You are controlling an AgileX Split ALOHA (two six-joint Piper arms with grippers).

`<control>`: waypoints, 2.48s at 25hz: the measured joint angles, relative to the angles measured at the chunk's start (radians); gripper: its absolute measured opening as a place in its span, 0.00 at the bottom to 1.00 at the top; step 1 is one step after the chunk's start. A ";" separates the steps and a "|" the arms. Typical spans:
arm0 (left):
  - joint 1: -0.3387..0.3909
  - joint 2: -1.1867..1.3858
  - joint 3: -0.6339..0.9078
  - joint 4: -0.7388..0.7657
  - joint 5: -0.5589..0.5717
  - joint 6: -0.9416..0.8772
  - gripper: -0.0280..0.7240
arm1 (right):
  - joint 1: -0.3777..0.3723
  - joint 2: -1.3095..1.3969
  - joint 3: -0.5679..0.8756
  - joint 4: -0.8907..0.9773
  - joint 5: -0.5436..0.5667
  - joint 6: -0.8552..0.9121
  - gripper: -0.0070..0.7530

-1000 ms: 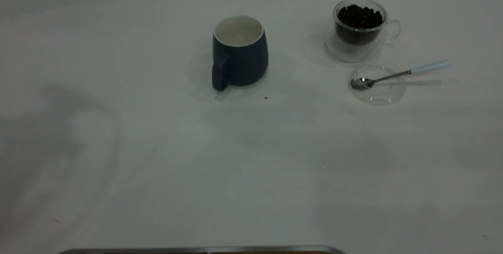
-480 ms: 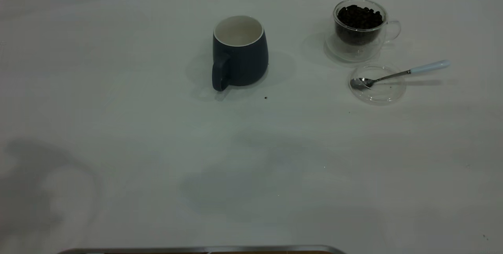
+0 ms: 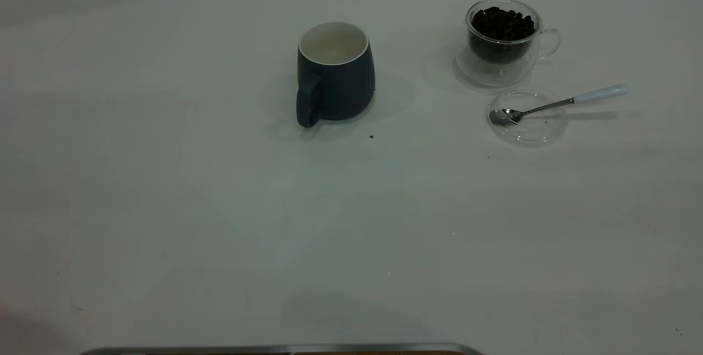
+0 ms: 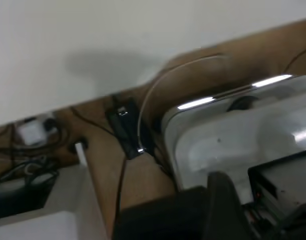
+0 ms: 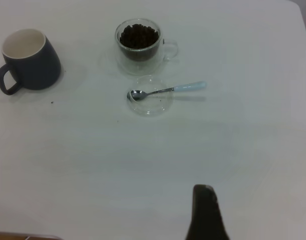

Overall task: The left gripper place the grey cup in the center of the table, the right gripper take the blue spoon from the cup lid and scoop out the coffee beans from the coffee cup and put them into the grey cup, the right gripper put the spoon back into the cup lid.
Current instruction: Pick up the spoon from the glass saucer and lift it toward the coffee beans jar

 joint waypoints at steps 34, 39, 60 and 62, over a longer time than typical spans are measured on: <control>0.201 -0.789 0.118 -0.008 -0.018 0.001 0.67 | 0.000 0.000 0.000 0.000 0.000 0.000 0.75; 0.201 -0.789 0.118 -0.008 -0.017 0.001 0.67 | 0.000 0.000 0.000 0.000 0.000 0.000 0.75; 0.201 -0.789 0.118 -0.009 -0.016 0.001 0.67 | 0.000 0.000 0.000 0.000 0.000 0.000 0.75; 0.201 -0.789 0.118 -0.009 -0.016 0.001 0.67 | 0.000 0.000 0.000 0.008 0.000 0.000 0.75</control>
